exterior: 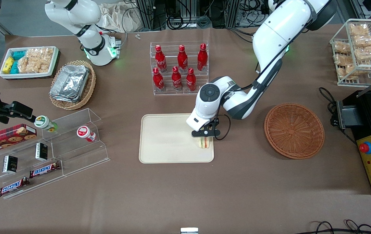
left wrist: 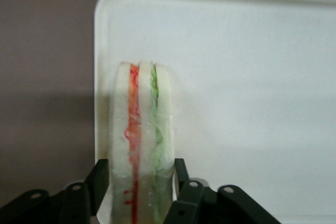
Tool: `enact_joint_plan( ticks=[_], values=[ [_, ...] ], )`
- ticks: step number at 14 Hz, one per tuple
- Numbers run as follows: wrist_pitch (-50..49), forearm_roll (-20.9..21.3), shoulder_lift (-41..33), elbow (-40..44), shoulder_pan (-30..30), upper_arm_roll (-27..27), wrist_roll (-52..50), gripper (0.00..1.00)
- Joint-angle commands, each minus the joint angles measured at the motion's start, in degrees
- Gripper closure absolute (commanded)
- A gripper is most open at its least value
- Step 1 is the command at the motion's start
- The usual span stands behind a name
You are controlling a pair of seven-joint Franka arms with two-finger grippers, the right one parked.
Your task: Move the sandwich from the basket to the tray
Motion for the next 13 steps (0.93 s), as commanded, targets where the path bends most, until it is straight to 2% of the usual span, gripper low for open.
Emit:
enact_joint_plan(
  ticks=[1, 4, 8, 9, 11, 13],
  values=[
    [-10.07, 0.64, -10.48, 0.07, 1.78, -0.17, -3.58, 0.00],
    [-24.50, -2.24, -17.26, 1.92, 2.94, -0.18, -0.36, 0.00],
    [-34.69, -12.09, -21.06, 8.23, 2.94, 6.84, 13.70, 0.00],
    [-38.29, -14.11, -22.10, 10.34, 2.94, 9.99, 17.65, 0.00],
    [-43.84, -21.30, -25.17, 11.85, 2.94, 17.98, 28.96, 0.00],
    [-48.76, -24.40, -28.34, 11.77, 2.94, 26.33, 40.40, 0.00]
  ],
)
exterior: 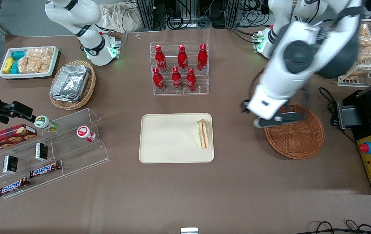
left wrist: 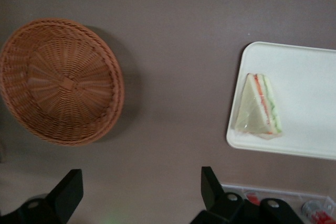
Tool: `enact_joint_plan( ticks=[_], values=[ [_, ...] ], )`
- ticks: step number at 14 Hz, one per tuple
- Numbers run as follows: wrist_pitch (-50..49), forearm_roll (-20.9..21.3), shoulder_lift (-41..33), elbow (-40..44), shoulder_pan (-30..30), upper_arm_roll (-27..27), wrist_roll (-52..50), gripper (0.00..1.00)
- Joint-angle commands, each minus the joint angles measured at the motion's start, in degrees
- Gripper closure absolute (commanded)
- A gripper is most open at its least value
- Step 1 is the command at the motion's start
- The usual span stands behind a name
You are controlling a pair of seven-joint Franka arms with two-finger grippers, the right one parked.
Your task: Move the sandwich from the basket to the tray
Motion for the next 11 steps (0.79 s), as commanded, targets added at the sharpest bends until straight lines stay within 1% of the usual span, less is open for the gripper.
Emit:
enact_joint_plan(
  ticks=[1, 3, 4, 5, 6, 8, 11],
  values=[
    [-7.30, -3.44, -4.59, -0.28, -0.14, 8.99, 12.42, 0.00],
    [-10.65, -2.56, -6.96, -1.15, -0.05, 13.39, 15.69, 0.00],
    [-11.19, -2.30, -8.63, -2.38, 0.13, 14.71, 17.01, 0.00],
    [-11.19, -2.21, -10.21, -3.35, 5.87, 13.33, 18.42, 0.00],
    [-11.37, -1.95, -11.53, -3.70, 8.71, 9.32, 20.60, 0.00],
    [-11.37, -1.07, -11.81, -4.06, 10.58, 7.71, 22.12, 0.00],
    [-11.37, -0.71, -11.19, -2.57, 15.85, 0.16, 22.38, 0.00]
  ],
)
